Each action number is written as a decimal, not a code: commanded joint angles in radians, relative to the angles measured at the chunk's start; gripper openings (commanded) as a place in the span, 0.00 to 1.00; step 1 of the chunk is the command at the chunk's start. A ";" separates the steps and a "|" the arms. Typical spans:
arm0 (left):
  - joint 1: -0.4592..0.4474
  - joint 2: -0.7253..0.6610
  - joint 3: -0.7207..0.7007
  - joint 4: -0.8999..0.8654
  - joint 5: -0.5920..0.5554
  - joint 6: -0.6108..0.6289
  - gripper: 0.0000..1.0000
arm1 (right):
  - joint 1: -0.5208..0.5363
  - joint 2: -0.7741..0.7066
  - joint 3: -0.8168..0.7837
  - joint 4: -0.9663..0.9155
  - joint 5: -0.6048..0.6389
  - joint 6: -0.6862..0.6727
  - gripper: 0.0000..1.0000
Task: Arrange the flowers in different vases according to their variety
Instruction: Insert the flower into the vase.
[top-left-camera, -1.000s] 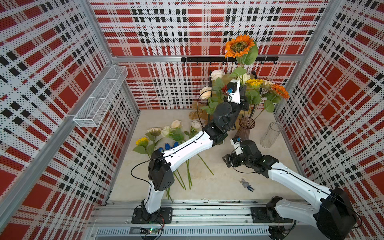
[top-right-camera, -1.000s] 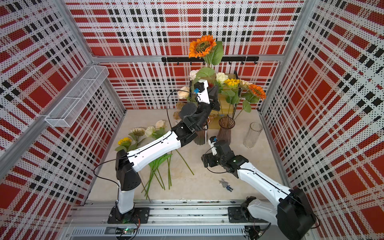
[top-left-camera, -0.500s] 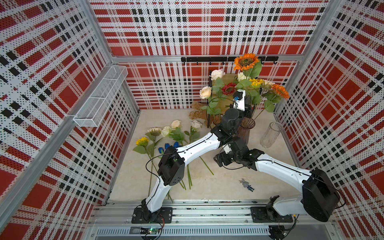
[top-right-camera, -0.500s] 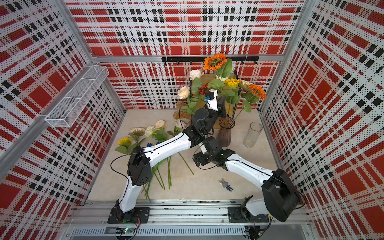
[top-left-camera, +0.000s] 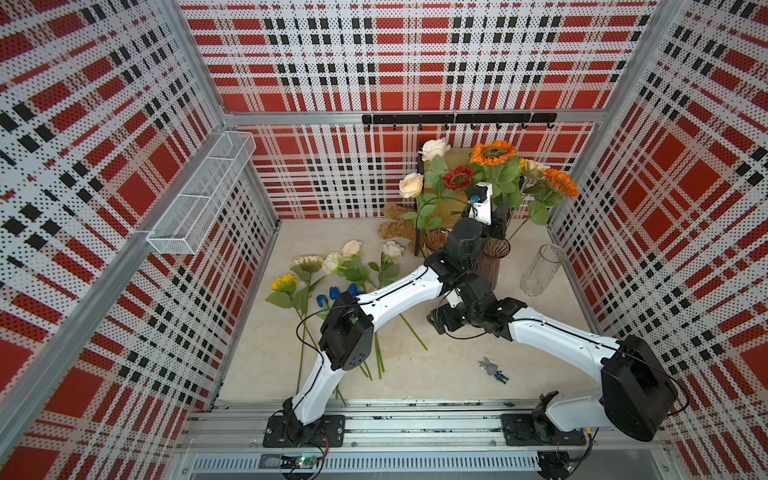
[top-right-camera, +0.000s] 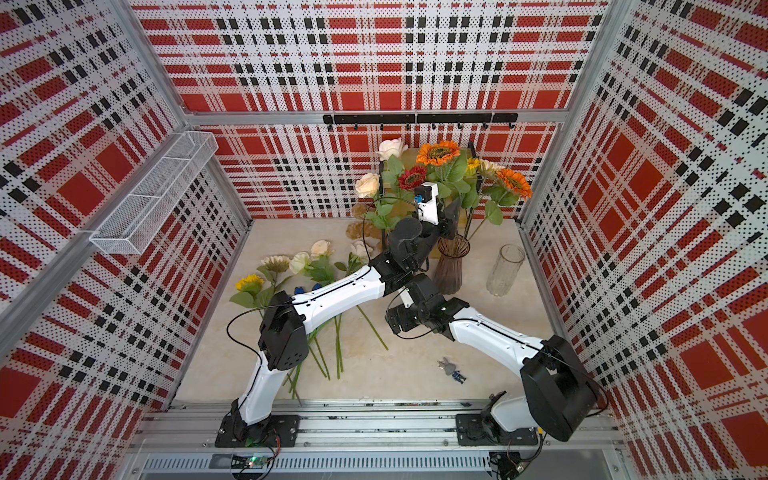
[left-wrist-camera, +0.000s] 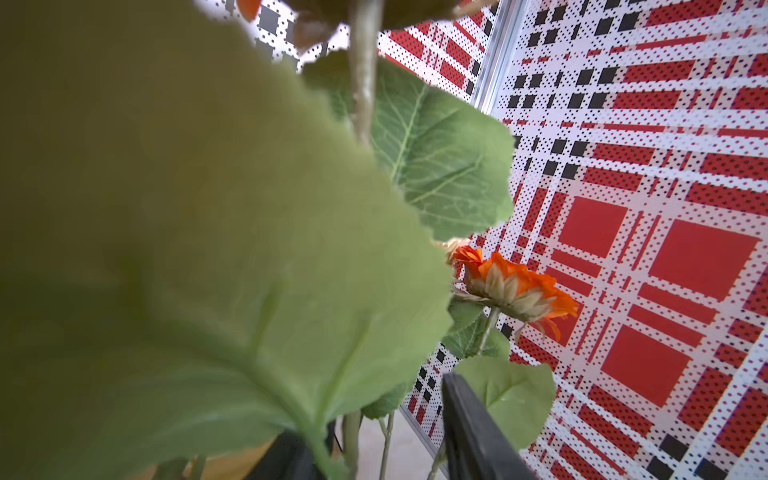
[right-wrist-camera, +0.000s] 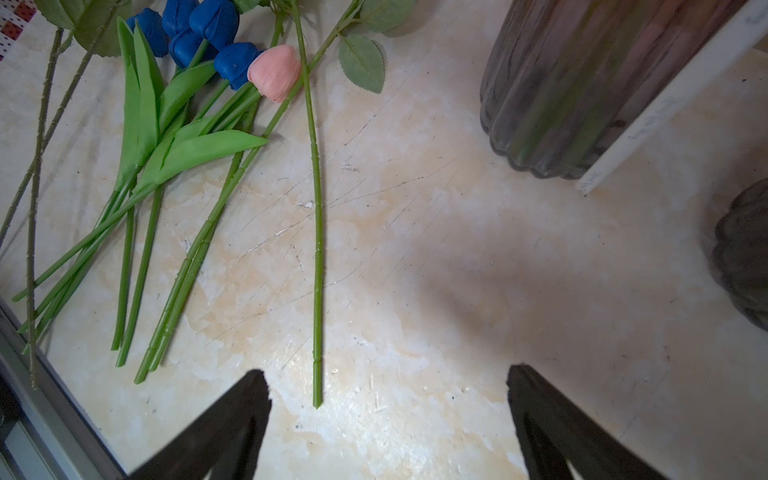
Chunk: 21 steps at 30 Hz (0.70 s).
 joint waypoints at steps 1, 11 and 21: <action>0.001 -0.004 0.029 -0.012 0.007 0.013 0.55 | 0.003 0.000 0.017 0.009 0.006 -0.013 0.95; 0.003 -0.080 0.024 -0.251 0.128 0.002 0.84 | 0.003 0.049 0.048 0.002 0.012 -0.029 0.97; 0.022 -0.159 0.078 -0.511 0.281 -0.027 0.90 | 0.003 0.059 0.042 0.002 0.024 -0.036 0.97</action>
